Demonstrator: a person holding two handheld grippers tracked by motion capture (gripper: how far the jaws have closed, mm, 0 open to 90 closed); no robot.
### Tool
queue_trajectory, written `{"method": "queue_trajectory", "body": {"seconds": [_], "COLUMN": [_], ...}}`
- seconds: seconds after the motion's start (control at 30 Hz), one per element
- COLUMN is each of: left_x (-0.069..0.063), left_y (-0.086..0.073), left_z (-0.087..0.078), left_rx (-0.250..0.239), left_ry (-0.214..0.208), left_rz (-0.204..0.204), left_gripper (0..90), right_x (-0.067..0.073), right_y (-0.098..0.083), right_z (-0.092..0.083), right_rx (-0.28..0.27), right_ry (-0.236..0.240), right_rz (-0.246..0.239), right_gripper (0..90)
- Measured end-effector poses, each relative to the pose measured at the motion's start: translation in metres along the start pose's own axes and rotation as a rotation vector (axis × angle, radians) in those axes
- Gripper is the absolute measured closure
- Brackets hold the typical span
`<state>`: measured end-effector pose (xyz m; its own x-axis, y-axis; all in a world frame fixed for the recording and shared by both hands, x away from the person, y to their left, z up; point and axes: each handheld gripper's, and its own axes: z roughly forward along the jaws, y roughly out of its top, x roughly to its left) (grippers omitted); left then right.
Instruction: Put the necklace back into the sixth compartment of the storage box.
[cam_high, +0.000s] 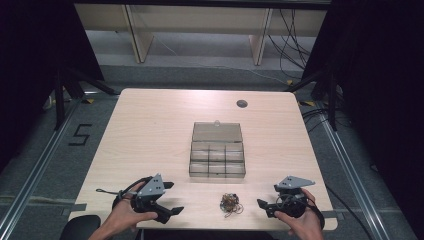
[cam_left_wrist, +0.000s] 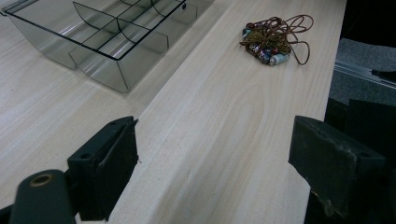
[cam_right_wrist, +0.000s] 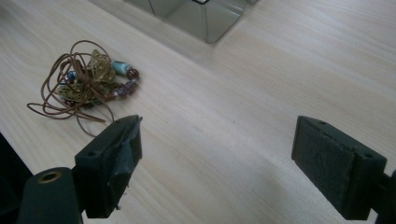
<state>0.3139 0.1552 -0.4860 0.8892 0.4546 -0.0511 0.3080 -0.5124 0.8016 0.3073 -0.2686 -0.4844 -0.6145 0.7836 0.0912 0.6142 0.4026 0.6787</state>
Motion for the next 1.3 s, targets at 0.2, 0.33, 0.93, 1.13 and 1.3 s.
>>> {"method": "queue_trajectory", "body": {"seconds": [0.2,0.33,0.93,1.13,1.3], "left_x": [0.0,0.0,0.0,0.001,0.0], "left_y": [0.0,0.0,-0.001,-0.001,-0.001], "left_z": [0.0,0.0,0.001,0.001,0.001], "left_rx": [0.0,0.0,0.005,0.004,0.004], "left_ry": [-0.005,0.005,0.001,0.0,0.006], "left_rz": [-0.017,-0.01,-0.016,-0.005,-0.008], "left_gripper": [15.1,15.0,15.0,15.1,15.1], "right_x": [0.004,0.01,0.049,0.057,0.057], "right_y": [0.004,0.01,0.051,0.058,0.062], "right_z": [0.001,0.003,0.031,0.046,0.056], "right_rx": [0.006,-0.001,0.111,0.187,0.214], "right_ry": [0.028,0.036,0.149,0.155,0.174], "right_rz": [-0.01,-0.047,-0.172,-0.194,-0.238], "right_gripper": [17.6,18.4,21.6,22.4,22.9]}}
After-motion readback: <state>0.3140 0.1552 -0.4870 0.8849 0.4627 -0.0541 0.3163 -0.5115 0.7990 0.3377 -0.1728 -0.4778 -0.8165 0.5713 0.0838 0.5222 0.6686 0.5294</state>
